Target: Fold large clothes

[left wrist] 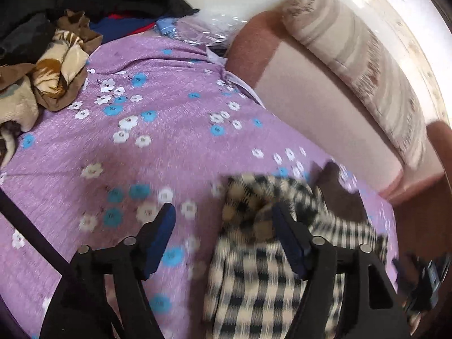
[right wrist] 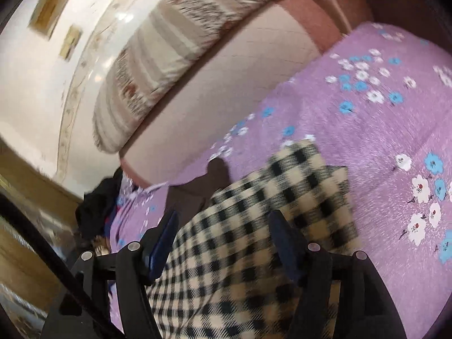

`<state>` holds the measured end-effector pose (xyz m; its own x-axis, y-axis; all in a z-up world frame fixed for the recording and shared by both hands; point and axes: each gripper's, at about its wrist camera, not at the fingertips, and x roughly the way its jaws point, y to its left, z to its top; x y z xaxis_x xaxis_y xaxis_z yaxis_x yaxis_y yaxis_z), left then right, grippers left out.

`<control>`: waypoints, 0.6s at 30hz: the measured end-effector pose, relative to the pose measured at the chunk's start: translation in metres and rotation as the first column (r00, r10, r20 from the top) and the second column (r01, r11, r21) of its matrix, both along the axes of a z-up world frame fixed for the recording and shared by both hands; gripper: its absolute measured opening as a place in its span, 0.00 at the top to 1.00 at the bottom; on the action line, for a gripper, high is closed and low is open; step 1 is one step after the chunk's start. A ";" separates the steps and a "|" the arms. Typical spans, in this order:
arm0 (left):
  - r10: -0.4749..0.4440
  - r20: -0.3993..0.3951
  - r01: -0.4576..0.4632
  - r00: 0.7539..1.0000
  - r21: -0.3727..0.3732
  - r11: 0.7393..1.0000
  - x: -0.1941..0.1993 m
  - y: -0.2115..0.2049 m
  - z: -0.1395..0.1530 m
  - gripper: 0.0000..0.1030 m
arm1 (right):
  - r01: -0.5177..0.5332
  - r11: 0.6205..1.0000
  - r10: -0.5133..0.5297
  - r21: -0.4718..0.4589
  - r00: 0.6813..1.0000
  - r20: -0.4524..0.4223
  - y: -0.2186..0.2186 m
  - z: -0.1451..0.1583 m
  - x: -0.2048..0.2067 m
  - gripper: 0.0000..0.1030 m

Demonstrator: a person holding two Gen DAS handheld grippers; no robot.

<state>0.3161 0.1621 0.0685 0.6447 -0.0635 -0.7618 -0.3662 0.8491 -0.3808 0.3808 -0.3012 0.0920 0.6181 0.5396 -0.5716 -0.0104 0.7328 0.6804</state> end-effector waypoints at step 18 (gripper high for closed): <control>-0.275 -0.162 0.300 0.948 0.156 0.941 -0.091 -0.082 -0.054 0.26 | 0.036 0.940 -0.076 -0.340 0.992 -0.105 -0.043 -0.013 -0.116 0.27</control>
